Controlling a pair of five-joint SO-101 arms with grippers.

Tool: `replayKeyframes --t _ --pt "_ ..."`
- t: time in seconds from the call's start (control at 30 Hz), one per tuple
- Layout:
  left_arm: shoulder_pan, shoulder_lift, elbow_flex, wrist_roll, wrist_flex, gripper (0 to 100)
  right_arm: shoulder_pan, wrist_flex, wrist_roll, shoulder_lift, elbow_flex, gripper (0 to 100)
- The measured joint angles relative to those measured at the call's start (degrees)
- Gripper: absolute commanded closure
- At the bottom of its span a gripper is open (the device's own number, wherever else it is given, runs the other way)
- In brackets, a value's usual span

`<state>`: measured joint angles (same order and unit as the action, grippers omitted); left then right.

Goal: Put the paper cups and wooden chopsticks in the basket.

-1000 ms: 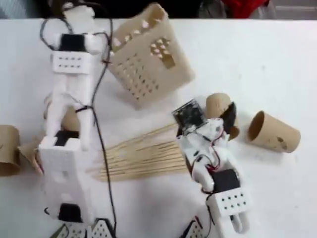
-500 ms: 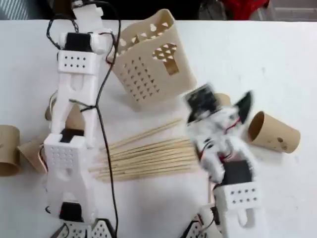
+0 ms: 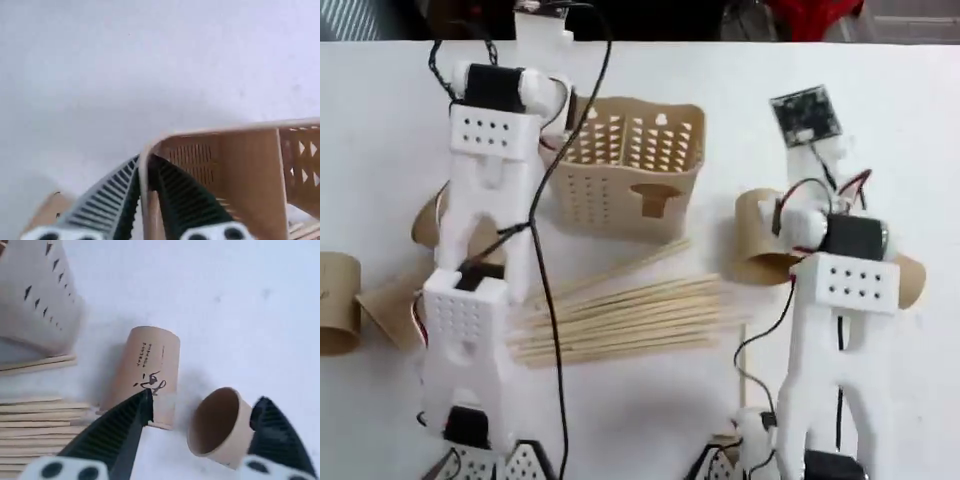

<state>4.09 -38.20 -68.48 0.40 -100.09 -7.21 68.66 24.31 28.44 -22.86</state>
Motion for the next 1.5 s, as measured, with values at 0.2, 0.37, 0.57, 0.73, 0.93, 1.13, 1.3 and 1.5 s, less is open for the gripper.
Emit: replayKeyframes --t 0.2,0.37,0.57,0.73,0.93,1.13,1.3,1.5 --pt "0.0 0.0 0.0 -0.18 1.23 79 -2.29 0.0 2.29 -2.2 0.44 70.4" --pt "0.0 -0.09 -3.34 -0.26 2.55 79 -4.66 0.0 4.75 -3.34 0.53 70.7" --pt "-0.35 -0.09 -20.84 -0.35 -1.76 79 -8.0 1.67 6.33 -5.27 1.93 70.7" --pt "-2.9 2.9 -22.77 -0.35 -1.85 79 -10.46 5.01 9.49 -8.35 6.33 70.7" --pt "-6.68 10.37 -18.02 -0.35 -2.37 79 -10.37 5.8 13.19 -15.56 7.74 70.7" --pt "-8.09 24.18 0.09 -0.35 -2.37 79 -13.45 5.8 14.42 -22.24 10.64 70.7" --pt "-8.09 35.96 25.23 -0.44 -2.2 79 -14.42 5.8 16.44 -26.64 11.16 70.7" --pt "-8.09 46.07 45.89 -0.44 2.02 78 -16.79 2.81 17.05 -30.68 11.16 70.7"
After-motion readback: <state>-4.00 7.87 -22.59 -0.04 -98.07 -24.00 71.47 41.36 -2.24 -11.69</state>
